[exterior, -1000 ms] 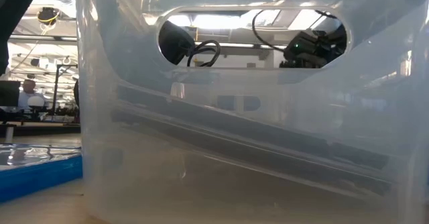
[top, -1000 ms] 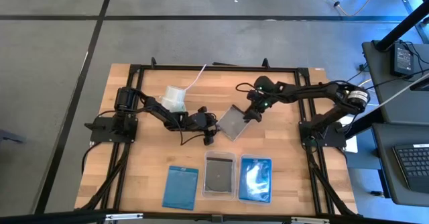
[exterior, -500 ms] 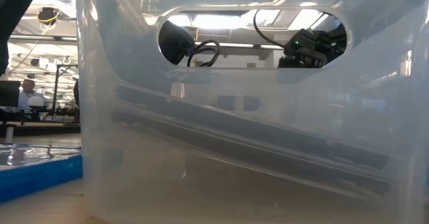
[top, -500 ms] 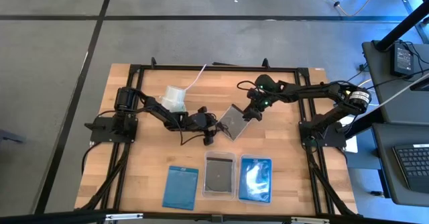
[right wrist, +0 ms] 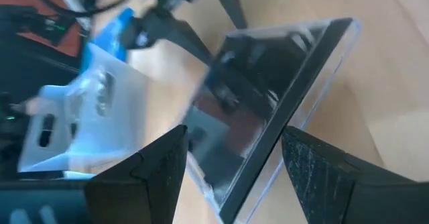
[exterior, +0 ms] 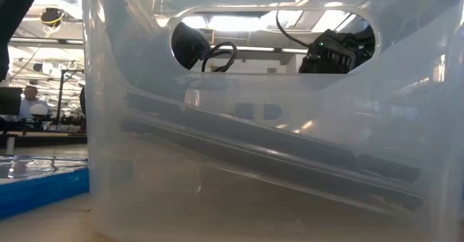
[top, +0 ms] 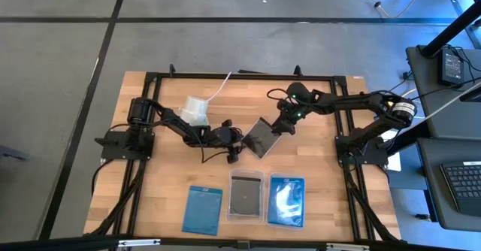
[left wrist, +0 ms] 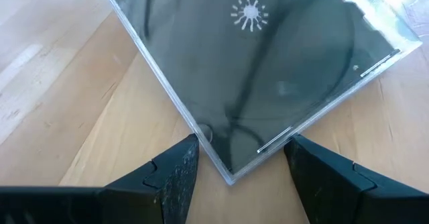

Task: Pick & place jewel cases by type
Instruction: Put the black cd case into the left transparent bin

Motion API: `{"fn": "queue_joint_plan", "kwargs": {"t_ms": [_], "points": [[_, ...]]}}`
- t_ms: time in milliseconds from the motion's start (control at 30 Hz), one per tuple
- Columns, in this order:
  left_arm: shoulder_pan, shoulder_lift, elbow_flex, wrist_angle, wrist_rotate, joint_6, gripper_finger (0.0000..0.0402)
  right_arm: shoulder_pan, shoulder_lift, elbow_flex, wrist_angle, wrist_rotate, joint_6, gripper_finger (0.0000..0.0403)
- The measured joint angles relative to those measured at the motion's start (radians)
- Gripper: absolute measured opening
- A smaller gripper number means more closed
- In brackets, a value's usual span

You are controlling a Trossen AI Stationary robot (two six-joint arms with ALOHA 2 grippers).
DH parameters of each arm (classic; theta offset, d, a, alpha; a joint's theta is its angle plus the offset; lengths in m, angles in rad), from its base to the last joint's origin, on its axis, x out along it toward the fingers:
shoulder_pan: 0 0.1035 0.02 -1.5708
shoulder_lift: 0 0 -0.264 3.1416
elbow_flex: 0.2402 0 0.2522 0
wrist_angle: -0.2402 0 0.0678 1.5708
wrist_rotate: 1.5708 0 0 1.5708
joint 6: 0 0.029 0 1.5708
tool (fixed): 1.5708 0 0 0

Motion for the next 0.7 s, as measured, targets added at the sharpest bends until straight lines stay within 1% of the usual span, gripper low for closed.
{"fn": "queue_joint_plan", "kwargs": {"t_ms": [133,200,300,367,400,567,700], "points": [[0.000,-0.001,0.000,-0.002,-0.001,0.003,0.0219,-0.001,-0.004,0.001,0.065,-0.058,-0.002,0.0240],[0.000,-0.001,0.000,-0.001,0.002,0.000,0.0219,0.000,-0.005,0.006,0.107,-0.109,-0.007,0.0240],[0.000,0.000,0.000,0.002,0.003,0.000,0.0219,0.012,-0.002,0.005,0.181,-0.264,-0.004,0.0240],[0.000,0.001,0.000,0.004,0.002,0.000,0.0219,0.029,0.003,-0.002,0.224,-0.337,0.004,0.0240],[0.000,0.001,0.001,0.004,0.001,0.000,0.0219,0.040,0.004,-0.002,0.246,-0.340,0.003,0.0240],[0.000,0.002,0.002,0.008,-0.003,0.000,0.0219,0.111,0.004,0.000,0.259,-0.241,-0.028,0.0240],[0.001,0.002,0.002,0.010,-0.007,0.000,0.0219,0.167,0.011,-0.002,0.262,-0.217,-0.058,0.0240]]}}
